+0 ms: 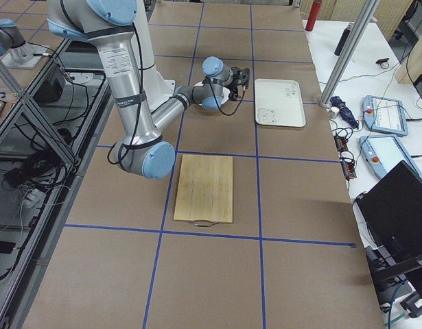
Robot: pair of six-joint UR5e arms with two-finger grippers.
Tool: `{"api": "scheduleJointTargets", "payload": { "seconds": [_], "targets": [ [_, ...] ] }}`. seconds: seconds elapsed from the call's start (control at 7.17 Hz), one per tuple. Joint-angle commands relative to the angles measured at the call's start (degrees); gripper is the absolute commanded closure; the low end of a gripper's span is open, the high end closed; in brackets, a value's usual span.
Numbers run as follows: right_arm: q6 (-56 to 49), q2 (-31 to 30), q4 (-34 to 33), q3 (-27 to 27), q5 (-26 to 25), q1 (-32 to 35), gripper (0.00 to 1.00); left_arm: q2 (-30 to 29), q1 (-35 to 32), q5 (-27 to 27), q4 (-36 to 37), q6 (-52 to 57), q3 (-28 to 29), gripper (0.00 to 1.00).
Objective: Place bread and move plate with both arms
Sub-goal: 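Open the right gripper and withdraw it away from the plate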
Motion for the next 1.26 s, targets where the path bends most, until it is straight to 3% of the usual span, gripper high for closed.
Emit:
{"api": "scheduleJointTargets", "payload": {
  "seconds": [0.0, 0.28, 0.56, 0.84, 1.12],
  "targets": [
    [-15.0, -1.9, -12.1, 0.3, 14.5, 14.0, 0.0, -2.1, 3.8, -0.3, -1.6, -0.3, -0.2, 0.0],
    [-38.9, -7.9, -23.7, -0.3, 17.1, 20.4, 0.0, -4.2, 7.2, -0.1, -1.7, -6.6, -1.2, 0.0],
    [-59.0, -16.4, -27.4, -0.7, 18.0, 26.7, 0.0, -7.0, 13.9, -0.2, -2.7, -19.0, -3.4, 0.0],
    [-76.8, -25.3, -30.7, -0.9, 24.3, 35.8, 0.0, -7.6, 21.3, 0.2, -14.8, -43.1, -3.1, 0.01],
    [-82.7, -32.2, -33.6, -0.7, 29.3, 43.9, 0.0, -7.9, 30.6, 0.7, -29.2, -63.8, -1.8, 0.01]
  ]
}}
